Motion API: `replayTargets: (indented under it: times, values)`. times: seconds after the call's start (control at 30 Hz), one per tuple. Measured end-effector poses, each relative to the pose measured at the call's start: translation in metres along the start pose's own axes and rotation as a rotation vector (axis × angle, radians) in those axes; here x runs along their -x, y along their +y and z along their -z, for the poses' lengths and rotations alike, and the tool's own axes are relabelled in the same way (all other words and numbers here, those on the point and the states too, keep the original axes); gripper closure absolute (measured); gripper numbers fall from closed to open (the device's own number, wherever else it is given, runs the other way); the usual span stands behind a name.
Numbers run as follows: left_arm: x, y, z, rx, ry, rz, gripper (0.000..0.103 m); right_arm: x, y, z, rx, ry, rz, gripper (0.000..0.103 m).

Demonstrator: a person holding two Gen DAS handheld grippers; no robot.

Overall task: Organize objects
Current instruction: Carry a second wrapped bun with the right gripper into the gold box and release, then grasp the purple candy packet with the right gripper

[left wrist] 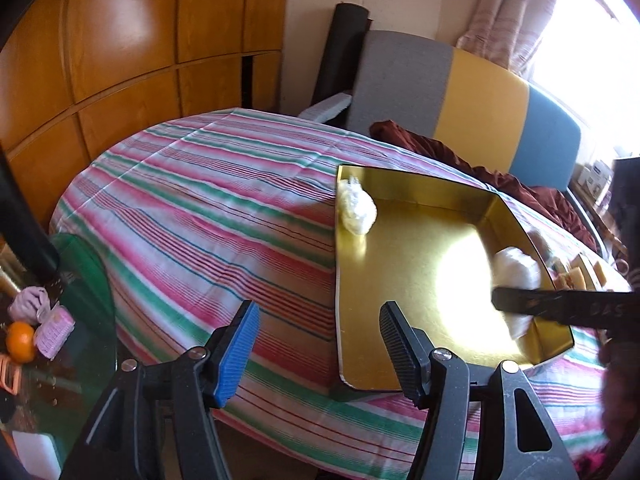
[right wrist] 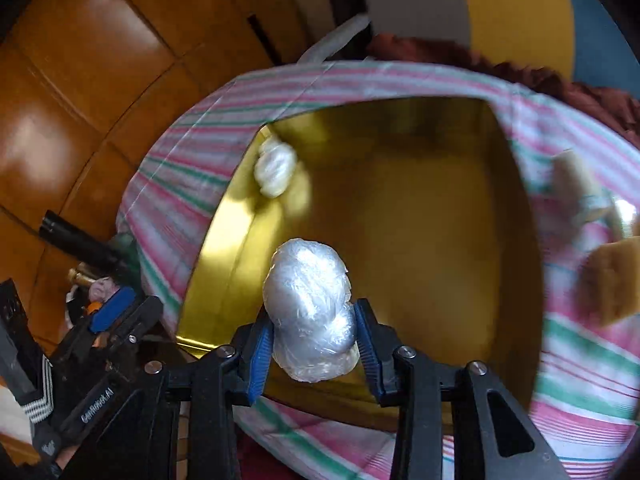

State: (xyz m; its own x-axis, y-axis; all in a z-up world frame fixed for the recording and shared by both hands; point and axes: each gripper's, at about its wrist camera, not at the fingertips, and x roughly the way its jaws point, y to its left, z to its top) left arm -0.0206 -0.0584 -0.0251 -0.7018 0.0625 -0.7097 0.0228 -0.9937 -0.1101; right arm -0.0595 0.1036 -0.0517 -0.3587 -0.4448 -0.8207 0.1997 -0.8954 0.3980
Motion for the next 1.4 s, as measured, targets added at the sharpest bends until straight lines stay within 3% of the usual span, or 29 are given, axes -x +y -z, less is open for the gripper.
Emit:
replayTargets:
  times: [0.07,0.17,0.57,0.83,1.07,1.23,1.4]
  values:
    - [0.000,0.003,-0.001,0.006,-0.008,-0.008,0.038,-0.015,0.008,-0.002,-0.013,0.034,-0.069,0.053]
    - [0.000,0.005,-0.001,0.006,-0.017,-0.019,0.037,-0.025,0.016,-0.001,-0.002,0.046,-0.083,0.046]
    - [0.000,-0.009,0.003,-0.037,-0.015,0.005,0.037,0.031,-0.006,0.030,-0.015,-0.067,0.094,0.046]
    - [-0.001,-0.036,0.010,-0.087,0.009,0.056,0.036,0.079,-0.071,0.061,-0.151,-0.099,0.210,0.046]
    - [0.000,-0.065,0.013,-0.150,0.027,0.108,0.036,0.129,-0.141,0.099,-0.272,-0.081,0.367,0.046]
    - [0.002,-0.090,0.012,-0.201,0.032,0.152,0.036,0.178,-0.191,0.123,-0.338,-0.050,0.527,0.046]
    - [0.000,-0.112,0.011,-0.244,0.037,0.194,0.036,0.207,-0.235,0.147,-0.375,0.068,0.636,0.039]
